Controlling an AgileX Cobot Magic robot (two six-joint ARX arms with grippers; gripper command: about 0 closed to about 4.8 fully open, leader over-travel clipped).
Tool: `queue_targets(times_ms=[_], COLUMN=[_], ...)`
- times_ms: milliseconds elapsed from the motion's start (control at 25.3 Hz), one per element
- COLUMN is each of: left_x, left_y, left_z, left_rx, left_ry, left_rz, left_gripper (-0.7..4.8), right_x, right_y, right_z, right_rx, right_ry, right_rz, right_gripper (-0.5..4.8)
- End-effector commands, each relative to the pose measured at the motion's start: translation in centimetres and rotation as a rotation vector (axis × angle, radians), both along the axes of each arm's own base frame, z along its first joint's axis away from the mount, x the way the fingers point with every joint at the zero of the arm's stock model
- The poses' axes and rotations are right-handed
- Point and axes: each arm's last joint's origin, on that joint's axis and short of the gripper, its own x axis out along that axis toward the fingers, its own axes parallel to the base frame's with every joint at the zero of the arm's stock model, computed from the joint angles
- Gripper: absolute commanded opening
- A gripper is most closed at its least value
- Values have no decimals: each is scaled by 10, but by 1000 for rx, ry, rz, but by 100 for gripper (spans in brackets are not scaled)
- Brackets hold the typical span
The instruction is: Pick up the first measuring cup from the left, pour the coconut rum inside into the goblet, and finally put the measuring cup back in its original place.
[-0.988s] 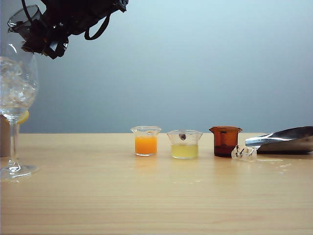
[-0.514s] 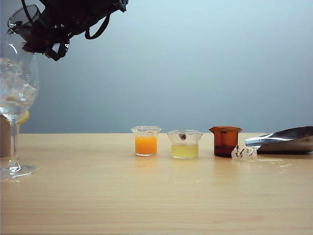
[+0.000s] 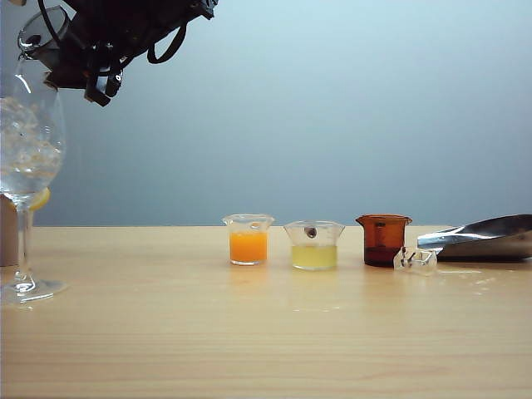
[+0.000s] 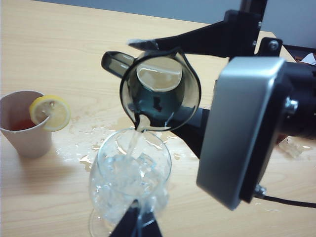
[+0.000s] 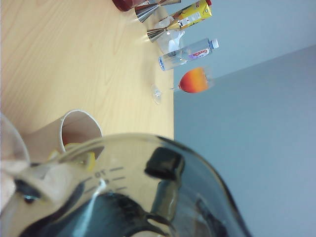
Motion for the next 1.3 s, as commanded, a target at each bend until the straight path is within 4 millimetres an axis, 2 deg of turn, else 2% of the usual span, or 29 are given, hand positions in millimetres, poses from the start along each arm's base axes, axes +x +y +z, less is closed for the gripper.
queue_targets(times_ms=[40, 1304], left_x=[-1, -2], left_y=[0, 0], left_z=[3, 4], left_rx=[1, 0], left_ry=[-20, -30], left_rz=[-3, -2], left_gripper=[-5, -5], right_x=[-3, -2], right_y=[0, 0], right_z=[10, 12], right_rx=[17, -61], right_ry=[-68, -272], right_rz=[9, 23], right_gripper=[-1, -2])
